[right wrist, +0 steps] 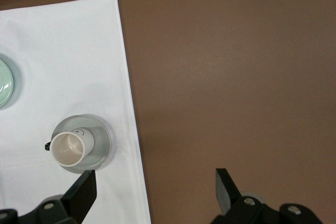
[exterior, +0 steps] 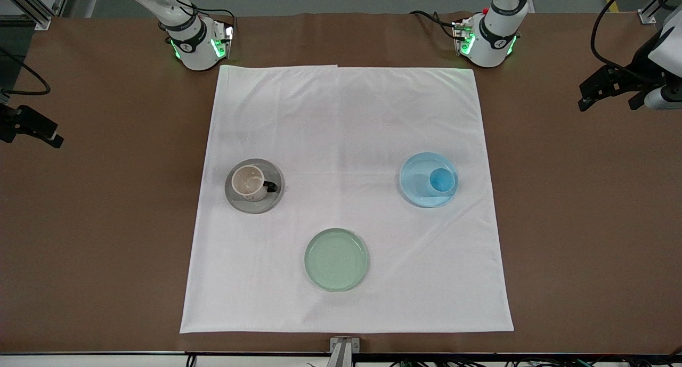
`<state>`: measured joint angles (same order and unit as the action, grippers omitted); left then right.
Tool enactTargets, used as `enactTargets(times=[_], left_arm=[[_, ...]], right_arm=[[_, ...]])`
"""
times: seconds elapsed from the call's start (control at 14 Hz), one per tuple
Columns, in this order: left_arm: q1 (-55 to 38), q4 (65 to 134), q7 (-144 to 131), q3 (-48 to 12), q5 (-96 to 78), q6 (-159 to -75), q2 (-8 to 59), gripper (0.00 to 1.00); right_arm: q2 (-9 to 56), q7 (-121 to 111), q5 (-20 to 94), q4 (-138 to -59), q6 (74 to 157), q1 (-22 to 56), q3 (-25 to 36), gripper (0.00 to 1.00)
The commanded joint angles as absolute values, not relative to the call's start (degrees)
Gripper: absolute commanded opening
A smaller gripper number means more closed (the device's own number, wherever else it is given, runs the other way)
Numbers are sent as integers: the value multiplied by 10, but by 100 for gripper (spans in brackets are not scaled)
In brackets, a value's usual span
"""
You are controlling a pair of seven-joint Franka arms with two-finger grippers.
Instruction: Place blue cup in blue plate and white mug in gray plate
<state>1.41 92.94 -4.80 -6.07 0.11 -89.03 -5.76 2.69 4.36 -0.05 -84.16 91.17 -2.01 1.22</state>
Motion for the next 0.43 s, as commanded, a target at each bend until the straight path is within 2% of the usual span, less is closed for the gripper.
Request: enactTargets(times=[0.0, 0.36], left_arm=[[18, 923, -43, -62, -4, -881, -59, 100], [17, 923, -45, -63, -4, -867, -59, 100]], right_arm=[[24, 48, 4, -838, 904, -28, 5, 100], [24, 48, 4, -838, 904, -28, 5, 100]])
